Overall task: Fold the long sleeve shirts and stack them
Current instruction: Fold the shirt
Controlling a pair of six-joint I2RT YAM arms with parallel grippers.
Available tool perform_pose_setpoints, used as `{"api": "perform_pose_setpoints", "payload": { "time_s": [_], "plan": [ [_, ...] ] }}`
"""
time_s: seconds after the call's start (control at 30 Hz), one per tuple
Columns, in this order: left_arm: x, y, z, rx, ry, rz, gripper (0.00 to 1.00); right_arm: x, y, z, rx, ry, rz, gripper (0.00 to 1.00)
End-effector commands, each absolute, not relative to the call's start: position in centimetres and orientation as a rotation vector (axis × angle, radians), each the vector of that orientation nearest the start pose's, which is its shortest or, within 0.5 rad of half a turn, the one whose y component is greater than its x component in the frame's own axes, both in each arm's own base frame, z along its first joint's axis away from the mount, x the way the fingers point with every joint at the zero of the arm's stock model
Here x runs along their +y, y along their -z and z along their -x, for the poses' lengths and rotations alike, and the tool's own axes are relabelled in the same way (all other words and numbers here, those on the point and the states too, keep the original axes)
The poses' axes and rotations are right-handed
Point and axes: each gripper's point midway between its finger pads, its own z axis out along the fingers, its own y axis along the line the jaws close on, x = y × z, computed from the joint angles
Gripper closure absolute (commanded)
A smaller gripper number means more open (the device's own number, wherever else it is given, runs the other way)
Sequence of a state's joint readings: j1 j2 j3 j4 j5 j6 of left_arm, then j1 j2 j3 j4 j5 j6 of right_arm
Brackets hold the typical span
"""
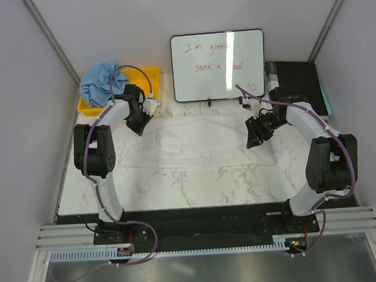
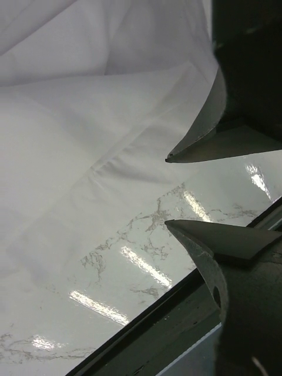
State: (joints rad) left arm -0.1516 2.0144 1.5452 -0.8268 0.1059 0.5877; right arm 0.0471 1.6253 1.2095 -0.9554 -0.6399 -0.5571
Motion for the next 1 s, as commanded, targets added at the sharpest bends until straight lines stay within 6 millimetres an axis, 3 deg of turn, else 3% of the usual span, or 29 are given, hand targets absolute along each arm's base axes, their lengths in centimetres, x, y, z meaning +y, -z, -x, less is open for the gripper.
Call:
{"api": "perform_pose_setpoints", "payload": {
  "time_s": [0.0,0.1,0.2,0.37,0.47,0.6,0.77,0.9,0.97],
  "plan": [
    [-5.3,-5.3,-43.6,2.559,-0.014,-1.079,0.94,10.5,-11.5,-32.8,2.469,-0.757,0.781,0.49],
    [-5.5,-6.0,-43.7,2.538,0.026,-1.066,0.71,11.7,-11.7,-34.7,2.443,-0.747,0.742,0.51],
    [-5.6,-7.9,-43.7,2.493,0.069,-1.030,0.58,12.5,-11.1,-35.5,2.453,-0.740,0.739,0.53],
    [-6.4,-11.0,-43.3,2.347,0.134,-1.129,0.46,12.9,-8.5,-35.8,2.503,-0.662,0.742,0.53],
    [-7.1,-11.4,-43.0,2.293,0.177,-1.187,0.41,12.8,-6.6,-36.2,2.551,-0.626,0.724,0.54],
    [-6.9,-10.1,-43.4,2.285,0.169,-1.263,0.41,12.3,-3.7,-35.8,2.626,-0.580,0.726,0.54],
    [-7.5,-8.4,-43.2,2.261,0.210,-1.353,0.41,11.8,-2.0,-35.3,2.667,-0.545,0.736,0.54],
    [-7.3,-6.0,-41.8,2.289,0.216,-1.436,0.42,11.7,-0.8,-34.4,2.699,-0.535,0.764,0.53],
    [-7.0,-4.4,-40.2,2.326,0.236,-1.472,0.42,11.5,-0.8,-34.4,2.701,-0.521,0.769,0.53]
  ]
}}
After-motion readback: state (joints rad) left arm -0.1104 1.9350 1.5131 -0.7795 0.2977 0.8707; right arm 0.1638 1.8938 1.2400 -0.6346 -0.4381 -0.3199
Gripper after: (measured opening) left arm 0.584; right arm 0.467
